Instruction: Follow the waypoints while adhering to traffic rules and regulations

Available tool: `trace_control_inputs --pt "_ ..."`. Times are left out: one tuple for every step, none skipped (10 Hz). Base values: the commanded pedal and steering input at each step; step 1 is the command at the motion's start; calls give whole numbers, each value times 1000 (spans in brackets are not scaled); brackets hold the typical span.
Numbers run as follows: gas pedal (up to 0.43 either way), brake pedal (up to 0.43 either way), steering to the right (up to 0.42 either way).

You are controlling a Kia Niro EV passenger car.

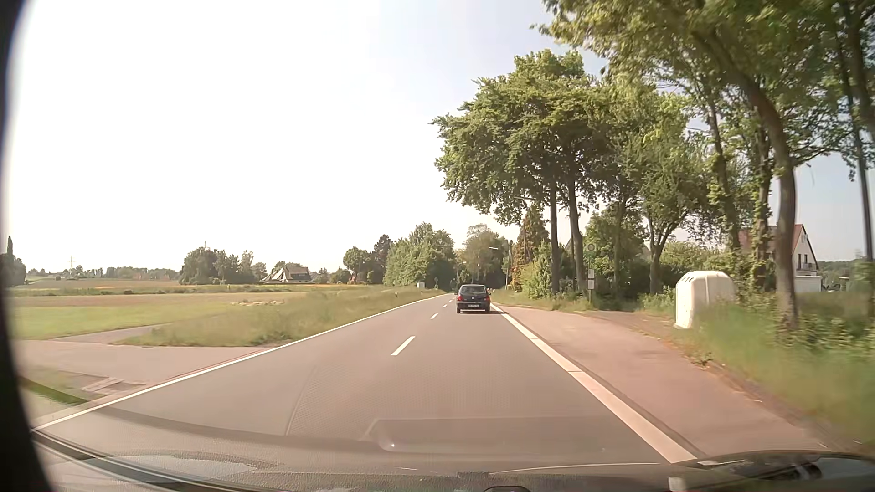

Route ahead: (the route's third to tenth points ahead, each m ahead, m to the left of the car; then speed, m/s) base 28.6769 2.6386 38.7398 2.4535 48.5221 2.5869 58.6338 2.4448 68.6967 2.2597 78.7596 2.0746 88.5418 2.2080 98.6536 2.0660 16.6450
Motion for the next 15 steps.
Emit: trace_control_inputs --pt "118 0 0" --pt "118 0 0" --pt "118 0 0" --pt "118 0 0" --pt "118 0 0" --pt "118 0 0" --pt "118 0 0" --pt "118 0 0" --pt "118 0 0" --pt "118 0 0" --pt "118 0 0" --pt "118 0 0" --pt "118 0 0" --pt "87 0 -1" --pt "87 0 0"
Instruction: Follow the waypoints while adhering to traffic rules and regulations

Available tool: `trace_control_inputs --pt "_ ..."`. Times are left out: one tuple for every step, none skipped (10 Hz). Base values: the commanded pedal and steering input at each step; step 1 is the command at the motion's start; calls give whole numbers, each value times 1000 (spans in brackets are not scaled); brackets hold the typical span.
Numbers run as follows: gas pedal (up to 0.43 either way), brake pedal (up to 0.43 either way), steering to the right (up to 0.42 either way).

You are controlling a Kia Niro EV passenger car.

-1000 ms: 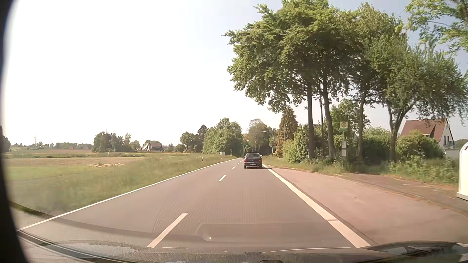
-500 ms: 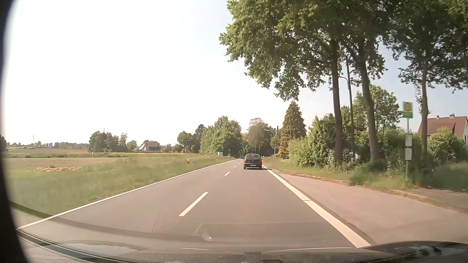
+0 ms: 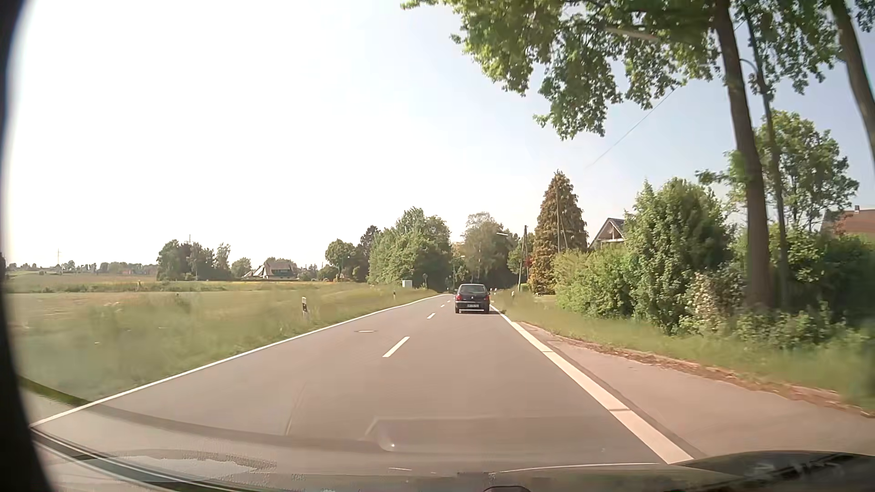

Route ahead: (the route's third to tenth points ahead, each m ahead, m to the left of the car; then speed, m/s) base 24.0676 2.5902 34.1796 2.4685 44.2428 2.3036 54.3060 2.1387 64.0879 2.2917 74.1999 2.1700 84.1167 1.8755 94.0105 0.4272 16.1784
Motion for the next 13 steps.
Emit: trace_control_inputs --pt "87 0 -1" --pt "87 0 -1" --pt "98 0 0" --pt "98 0 -1" --pt "98 0 0" --pt "98 0 -1" --pt "98 0 0" --pt "98 0 0" --pt "98 0 -1" --pt "98 0 0" --pt "98 0 0" --pt "98 0 -1" --pt "98 0 0"
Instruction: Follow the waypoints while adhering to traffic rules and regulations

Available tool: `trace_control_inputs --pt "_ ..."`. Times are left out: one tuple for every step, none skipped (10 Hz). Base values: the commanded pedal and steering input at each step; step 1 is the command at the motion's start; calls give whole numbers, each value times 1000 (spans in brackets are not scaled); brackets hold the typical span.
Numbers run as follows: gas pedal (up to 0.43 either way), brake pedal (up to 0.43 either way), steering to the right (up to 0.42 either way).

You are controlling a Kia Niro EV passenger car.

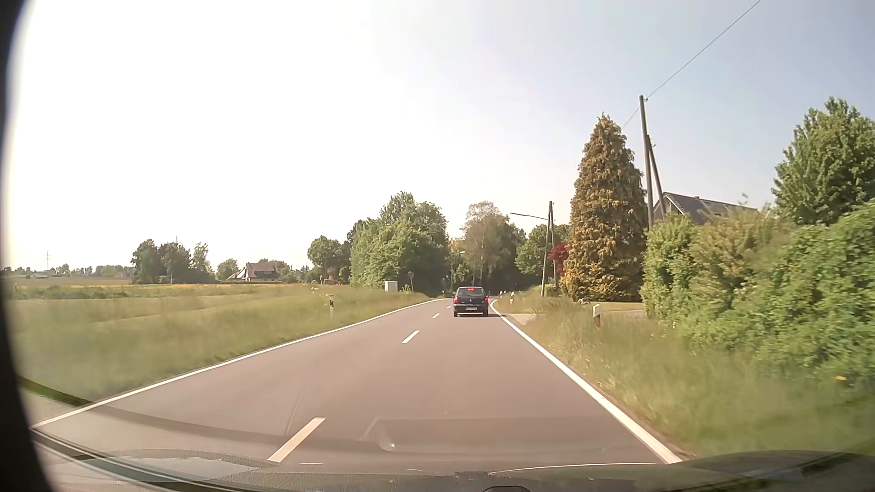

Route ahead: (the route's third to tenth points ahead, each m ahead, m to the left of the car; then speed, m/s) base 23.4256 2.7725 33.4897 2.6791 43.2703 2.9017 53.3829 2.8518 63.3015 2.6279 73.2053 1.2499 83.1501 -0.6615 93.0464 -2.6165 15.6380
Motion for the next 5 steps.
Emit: trace_control_inputs --pt "98 0 0" --pt "98 0 -1" --pt "98 0 0" --pt "98 0 -1" --pt "98 0 -1"
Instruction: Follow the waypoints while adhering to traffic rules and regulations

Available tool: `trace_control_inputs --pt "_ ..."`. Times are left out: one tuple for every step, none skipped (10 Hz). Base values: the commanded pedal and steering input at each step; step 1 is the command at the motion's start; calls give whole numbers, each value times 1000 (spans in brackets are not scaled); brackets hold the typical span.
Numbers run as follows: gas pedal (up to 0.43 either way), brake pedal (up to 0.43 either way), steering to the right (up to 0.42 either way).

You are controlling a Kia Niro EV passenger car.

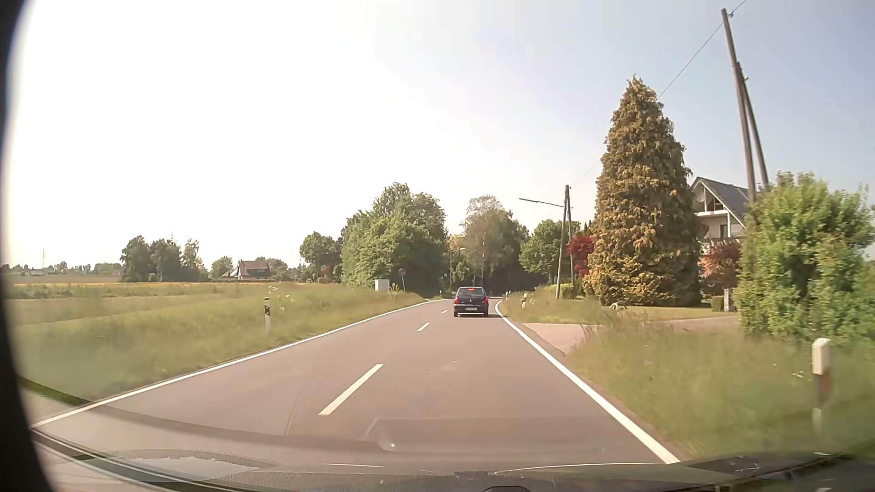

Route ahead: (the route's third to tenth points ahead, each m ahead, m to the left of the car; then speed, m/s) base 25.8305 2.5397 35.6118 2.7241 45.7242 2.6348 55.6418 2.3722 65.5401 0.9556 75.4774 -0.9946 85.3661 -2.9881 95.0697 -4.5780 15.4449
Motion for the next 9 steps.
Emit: trace_control_inputs --pt "98 0 0" --pt "98 0 0" --pt "98 0 0" --pt "98 0 0" --pt "98 0 0" --pt "98 0 0" --pt "98 0 0" --pt "98 0 1" --pt "98 0 2"
